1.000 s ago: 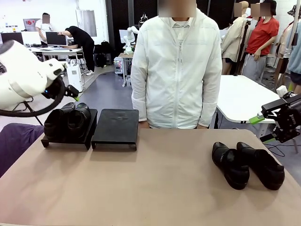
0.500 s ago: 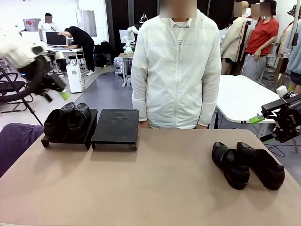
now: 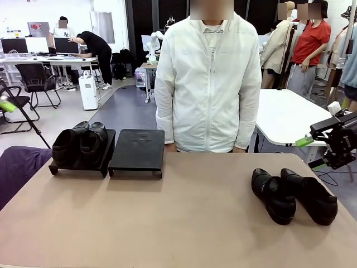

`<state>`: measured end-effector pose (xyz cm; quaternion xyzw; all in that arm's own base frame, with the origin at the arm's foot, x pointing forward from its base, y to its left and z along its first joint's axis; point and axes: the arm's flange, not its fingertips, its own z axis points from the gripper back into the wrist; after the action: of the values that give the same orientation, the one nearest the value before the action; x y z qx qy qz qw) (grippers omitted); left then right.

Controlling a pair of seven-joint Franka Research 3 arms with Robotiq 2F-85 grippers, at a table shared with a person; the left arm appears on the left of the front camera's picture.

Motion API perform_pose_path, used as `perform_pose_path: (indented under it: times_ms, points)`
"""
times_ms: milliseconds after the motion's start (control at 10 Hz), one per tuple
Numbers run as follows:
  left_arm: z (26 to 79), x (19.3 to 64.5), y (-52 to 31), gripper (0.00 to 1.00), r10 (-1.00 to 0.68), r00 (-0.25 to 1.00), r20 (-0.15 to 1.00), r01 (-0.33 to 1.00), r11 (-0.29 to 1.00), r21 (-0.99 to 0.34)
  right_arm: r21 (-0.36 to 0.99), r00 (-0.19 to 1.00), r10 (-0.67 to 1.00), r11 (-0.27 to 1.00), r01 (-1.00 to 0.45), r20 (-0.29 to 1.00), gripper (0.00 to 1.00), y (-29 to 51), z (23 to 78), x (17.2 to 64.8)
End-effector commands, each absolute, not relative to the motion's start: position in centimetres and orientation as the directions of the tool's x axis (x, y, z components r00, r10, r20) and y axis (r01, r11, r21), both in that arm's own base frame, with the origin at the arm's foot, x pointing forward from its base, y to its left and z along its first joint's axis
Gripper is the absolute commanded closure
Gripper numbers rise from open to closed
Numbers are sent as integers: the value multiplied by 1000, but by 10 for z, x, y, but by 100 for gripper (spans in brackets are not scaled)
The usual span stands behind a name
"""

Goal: Organize the shoes by placing them on the stand.
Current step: Place the Shoe from the middle of the table onto the Shoes Stand.

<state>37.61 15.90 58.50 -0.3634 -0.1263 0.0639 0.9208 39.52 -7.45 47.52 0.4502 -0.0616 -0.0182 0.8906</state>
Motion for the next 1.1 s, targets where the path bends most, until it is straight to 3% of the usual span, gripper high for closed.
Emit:
perform_pose_path:
  times_ms: [0, 100, 200, 1000]
  points:
    - [518, 366, 161, 0, 472, 870, 140, -140, 510, -849, 806, 992, -79, 590, -34, 99, 0, -76, 479, 397]
    - [498, 384, 161, 0, 476, 873, 105, -187, 525, -830, 806, 992, -79, 590, -34, 99, 0, -76, 479, 397]
    - [550, 358, 180, 0, 343, 930, 134, -120, 627, -770, 806, 992, -79, 590, -34, 99, 0, -76, 479, 397]
    - [550, 358, 180, 0, 343, 930, 134, -120, 627, -770, 806, 992, -79, 590, -34, 99, 0, -76, 479, 397]
